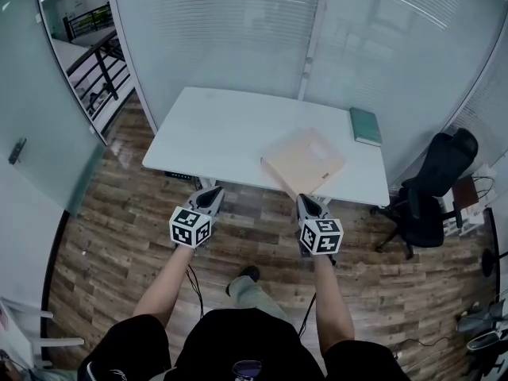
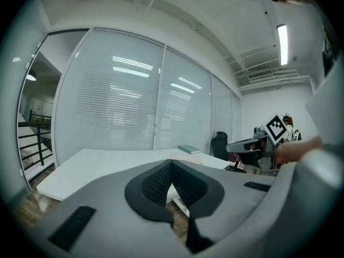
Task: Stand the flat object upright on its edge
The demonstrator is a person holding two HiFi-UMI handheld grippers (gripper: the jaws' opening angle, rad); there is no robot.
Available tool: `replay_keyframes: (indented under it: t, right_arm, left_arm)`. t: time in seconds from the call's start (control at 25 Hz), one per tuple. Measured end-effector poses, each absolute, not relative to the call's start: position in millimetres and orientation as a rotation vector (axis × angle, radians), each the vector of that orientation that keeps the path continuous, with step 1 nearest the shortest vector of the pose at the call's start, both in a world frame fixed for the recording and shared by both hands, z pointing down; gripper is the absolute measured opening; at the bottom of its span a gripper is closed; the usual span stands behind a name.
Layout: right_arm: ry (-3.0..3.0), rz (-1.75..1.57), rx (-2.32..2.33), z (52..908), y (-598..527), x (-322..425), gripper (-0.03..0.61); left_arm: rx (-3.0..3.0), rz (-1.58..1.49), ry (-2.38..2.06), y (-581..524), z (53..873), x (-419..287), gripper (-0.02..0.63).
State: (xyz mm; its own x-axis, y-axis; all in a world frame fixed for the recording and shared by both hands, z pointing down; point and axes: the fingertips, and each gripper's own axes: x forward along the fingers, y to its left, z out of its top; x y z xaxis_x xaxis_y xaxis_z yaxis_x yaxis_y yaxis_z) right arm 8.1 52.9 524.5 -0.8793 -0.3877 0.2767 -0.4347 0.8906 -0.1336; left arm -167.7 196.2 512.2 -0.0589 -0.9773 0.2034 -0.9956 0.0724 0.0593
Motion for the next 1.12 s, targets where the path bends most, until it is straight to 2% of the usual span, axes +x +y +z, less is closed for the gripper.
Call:
replay_keyframes:
  t: [0.52, 1.12]
  right_arm:
    - [-2.795, 0.356, 0.724, 530, -43, -48, 0.021]
    - [-2.735, 0.423, 0.916, 542, -134, -71, 0.02]
  left_arm:
    - [2.118, 0.243, -2.035, 85, 510, -220, 0.019]
    - [2.253, 0.272, -1.901, -31, 507, -263, 0.019]
